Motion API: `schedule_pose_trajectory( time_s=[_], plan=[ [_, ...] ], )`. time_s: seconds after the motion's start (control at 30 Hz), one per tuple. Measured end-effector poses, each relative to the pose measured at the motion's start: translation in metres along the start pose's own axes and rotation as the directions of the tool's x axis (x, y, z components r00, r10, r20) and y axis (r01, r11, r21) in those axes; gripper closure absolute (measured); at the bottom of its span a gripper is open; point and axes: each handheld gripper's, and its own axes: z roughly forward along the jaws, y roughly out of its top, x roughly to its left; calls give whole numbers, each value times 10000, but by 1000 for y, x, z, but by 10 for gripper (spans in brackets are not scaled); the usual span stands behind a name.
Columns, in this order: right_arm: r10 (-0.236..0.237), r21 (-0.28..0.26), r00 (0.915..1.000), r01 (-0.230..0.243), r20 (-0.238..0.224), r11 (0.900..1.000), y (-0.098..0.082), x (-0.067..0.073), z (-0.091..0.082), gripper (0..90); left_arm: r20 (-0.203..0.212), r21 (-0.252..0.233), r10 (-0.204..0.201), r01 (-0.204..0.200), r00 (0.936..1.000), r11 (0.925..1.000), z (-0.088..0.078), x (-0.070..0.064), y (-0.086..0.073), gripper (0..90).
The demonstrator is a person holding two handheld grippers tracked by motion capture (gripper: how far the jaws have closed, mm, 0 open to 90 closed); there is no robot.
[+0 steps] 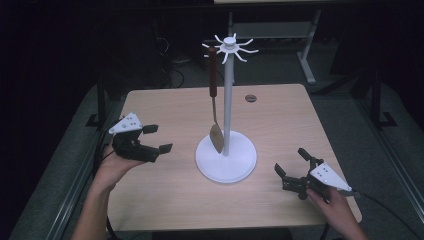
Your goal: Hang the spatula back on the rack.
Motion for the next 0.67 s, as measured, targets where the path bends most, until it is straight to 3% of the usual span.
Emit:
schedule_pose_trajectory(
  time_s=[0.23, 0.43, 0.67],
  plan=[
    [-12, -7, 10000, 12, 16, 10000, 0, 0, 0, 0, -330, 157, -407, 412, 9986, 9990, 2, -4, -40, 138],
    [1, -11, 10000, -1, 27, 10000, 0, 0, 0, 0, -572, 9, -777, 779, 9953, 9970, 3, -9, -71, 138],
    [-48, -13, 10000, 48, 73, 10000, 0, 1, 0, 0, -644, 118, -942, 952, 9935, 9954, 8, -8, -85, 138]
  ],
)
